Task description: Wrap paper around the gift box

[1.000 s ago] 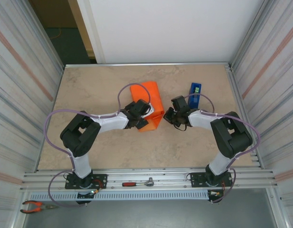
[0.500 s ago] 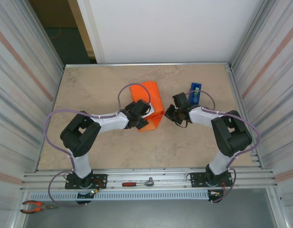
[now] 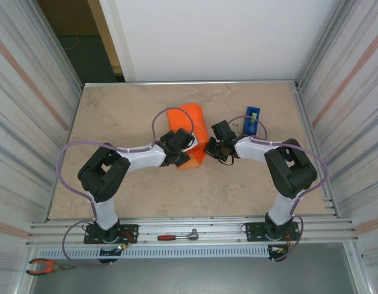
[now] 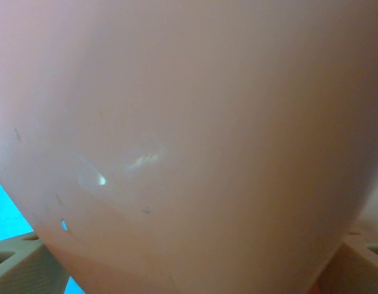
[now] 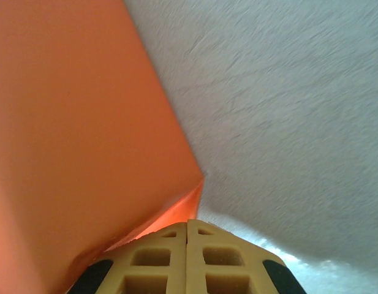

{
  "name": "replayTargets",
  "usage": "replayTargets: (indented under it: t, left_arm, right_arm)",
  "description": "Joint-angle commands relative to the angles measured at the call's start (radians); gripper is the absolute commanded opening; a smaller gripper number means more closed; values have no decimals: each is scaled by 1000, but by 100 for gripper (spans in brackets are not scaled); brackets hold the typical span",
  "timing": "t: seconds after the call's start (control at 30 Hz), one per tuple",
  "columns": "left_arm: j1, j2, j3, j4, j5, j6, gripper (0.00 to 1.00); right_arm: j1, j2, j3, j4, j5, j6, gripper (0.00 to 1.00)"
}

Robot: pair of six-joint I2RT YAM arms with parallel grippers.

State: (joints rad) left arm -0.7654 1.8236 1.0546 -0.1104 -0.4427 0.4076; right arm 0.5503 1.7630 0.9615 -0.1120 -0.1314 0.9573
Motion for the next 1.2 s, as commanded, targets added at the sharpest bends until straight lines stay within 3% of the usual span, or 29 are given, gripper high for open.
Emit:
replayTargets:
  t: [0.0,0.4,0.73,0.97,1.17]
  left_arm:
    - [-11,16,24,-6,18,11,96]
    - [-16,17,23,-4,18,11,96]
    - [-15,-34,61,-46,33,-7,96]
    - [8,-162,132,-148,140,-203,98]
    - [76,-286,57,-152,228,-373,99]
  right_arm:
    - [11,-9,9,-5,4,6,0]
    - [38,59,46,14,-5,30,0]
    - [73,90,-40,69,7,95,0]
    - [114,39,-87,63,50,126,0]
    - [154,2,-86,30,85,133,0]
